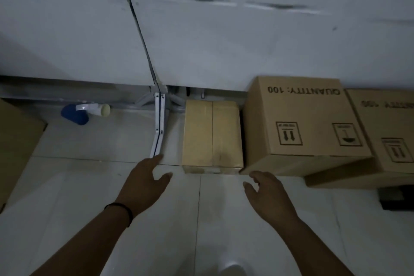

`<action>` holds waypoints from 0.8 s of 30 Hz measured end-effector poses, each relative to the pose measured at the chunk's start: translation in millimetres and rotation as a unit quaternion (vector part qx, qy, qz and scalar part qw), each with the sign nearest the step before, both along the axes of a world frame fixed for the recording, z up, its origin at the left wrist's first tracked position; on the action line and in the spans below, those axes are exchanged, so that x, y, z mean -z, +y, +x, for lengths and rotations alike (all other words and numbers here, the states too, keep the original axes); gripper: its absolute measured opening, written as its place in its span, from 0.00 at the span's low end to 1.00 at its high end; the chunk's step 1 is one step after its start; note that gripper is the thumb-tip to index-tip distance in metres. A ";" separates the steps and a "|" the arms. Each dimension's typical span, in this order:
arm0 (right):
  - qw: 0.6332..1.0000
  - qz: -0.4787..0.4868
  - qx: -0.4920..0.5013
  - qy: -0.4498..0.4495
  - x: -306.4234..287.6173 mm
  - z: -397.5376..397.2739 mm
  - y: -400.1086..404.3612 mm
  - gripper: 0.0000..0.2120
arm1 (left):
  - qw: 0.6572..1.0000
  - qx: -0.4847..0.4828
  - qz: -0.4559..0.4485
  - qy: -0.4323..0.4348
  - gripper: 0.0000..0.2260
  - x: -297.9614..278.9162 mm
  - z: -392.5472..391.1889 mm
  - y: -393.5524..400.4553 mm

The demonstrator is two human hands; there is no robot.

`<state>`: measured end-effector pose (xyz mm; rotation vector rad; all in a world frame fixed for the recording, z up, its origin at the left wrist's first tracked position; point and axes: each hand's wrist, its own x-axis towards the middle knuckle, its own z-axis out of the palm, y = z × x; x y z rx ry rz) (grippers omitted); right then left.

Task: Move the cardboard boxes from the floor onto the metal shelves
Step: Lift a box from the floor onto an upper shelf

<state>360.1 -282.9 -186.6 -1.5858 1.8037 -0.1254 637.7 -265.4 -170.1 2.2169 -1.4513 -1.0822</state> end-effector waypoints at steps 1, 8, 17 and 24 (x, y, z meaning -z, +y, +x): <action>1.000 0.000 -0.006 0.001 16.5 5.3 -3.4 0.19 | 1.000 0.000 -0.002 0.003 0.27 15.9 3.7 -4.5; 0.997 -0.053 -0.062 0.011 124.7 16.1 -38.4 0.22 | 0.999 0.001 -0.042 0.007 0.28 123.9 15.2 -33.8; 0.980 -0.126 -0.123 0.090 213.4 18.4 -82.1 0.27 | 0.997 0.028 -0.072 0.013 0.29 225.6 10.6 -73.1; 0.977 -0.152 -0.108 0.102 237.2 20.8 -95.1 0.29 | 0.997 -0.022 -0.071 0.035 0.31 248.6 5.0 -90.2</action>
